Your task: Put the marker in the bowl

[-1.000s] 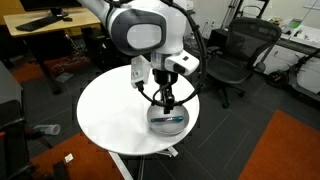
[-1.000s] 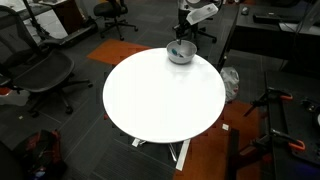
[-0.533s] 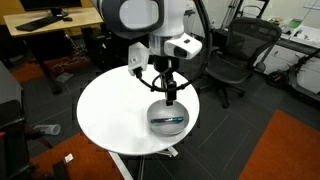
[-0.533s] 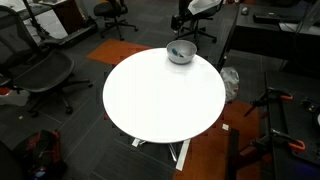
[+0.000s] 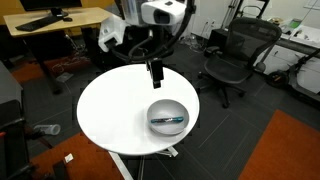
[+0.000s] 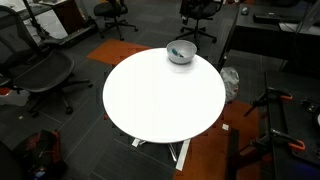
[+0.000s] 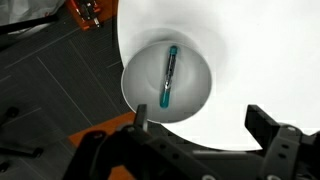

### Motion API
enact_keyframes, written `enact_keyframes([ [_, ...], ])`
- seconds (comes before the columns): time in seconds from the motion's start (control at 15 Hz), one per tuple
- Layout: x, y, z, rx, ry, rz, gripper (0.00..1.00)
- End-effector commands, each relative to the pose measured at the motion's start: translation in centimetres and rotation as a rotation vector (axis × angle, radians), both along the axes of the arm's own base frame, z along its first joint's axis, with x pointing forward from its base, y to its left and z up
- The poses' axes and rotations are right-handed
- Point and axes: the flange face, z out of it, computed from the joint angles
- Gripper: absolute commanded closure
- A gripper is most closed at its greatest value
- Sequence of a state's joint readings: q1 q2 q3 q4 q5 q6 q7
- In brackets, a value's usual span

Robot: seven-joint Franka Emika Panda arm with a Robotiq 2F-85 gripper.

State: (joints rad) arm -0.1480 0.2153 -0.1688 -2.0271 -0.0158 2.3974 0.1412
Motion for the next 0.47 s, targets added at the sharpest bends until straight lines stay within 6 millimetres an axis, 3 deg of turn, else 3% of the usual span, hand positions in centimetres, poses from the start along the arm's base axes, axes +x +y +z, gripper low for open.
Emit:
enact_keyframes([
  [0.0,-3.3,1.4,2.2,0.018,-0.007,0.045,0.0],
  [0.13,-4.2,1.7,2.6,0.022,-0.016,0.052,0.0],
  [0.2,-2.5,0.9,1.9,0.01,-0.013,0.025,0.0],
  [0.4,-3.4,1.2,2.2,0.015,-0.014,0.026,0.0],
])
